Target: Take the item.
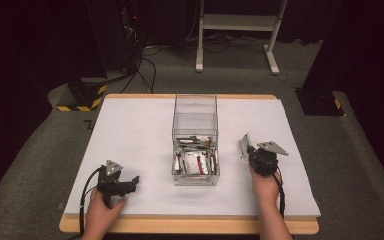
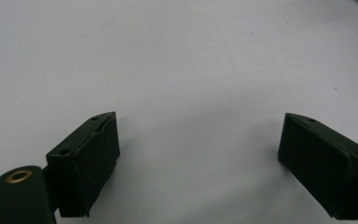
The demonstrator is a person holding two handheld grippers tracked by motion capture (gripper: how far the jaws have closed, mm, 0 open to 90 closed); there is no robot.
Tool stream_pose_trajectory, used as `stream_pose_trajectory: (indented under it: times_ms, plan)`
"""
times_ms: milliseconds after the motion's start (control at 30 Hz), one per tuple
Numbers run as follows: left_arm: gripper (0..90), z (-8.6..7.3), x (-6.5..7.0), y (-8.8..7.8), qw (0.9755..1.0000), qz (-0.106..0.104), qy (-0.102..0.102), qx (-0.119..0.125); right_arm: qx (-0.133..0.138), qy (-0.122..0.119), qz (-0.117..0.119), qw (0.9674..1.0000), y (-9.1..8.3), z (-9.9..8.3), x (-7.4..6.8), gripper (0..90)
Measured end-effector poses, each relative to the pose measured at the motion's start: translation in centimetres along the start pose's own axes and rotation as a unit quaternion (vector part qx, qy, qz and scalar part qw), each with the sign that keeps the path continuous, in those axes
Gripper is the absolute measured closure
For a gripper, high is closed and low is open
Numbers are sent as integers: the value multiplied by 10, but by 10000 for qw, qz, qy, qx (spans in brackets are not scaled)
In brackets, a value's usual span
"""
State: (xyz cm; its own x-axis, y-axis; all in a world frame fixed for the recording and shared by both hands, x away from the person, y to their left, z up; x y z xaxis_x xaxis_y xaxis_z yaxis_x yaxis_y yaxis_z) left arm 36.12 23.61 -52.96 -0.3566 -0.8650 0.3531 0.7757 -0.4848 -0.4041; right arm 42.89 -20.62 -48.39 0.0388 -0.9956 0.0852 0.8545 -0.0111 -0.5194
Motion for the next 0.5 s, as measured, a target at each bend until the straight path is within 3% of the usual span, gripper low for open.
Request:
stream_pose_trajectory:
  times_ms: [200,333,500]
  plan:
    - [126,0,0,0,10000,1,-4,5,25,-8,-119,9999,2,1,4,861]
    - [126,0,0,0,10000,-1,-2,1,17,-30,-407,9992,4,2,11,744]
    - [126,0,0,0,10000,-1,-6,3,74,-73,-645,9979,0,3,17,660]
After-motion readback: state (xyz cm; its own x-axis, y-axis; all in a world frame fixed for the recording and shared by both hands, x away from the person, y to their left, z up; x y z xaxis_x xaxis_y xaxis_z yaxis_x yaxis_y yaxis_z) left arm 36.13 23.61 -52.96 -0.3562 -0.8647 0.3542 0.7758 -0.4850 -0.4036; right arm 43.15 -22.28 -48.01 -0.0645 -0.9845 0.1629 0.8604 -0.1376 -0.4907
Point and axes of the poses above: each handheld gripper's, and its own axes: y roughly forward along the jaws, z roughly out of its top, x roughly to its right, the point moved 2 cm from there along y, roughly forward along the jaws, and after that the axes turned 15 degrees about -z, right-handed, at the moved point
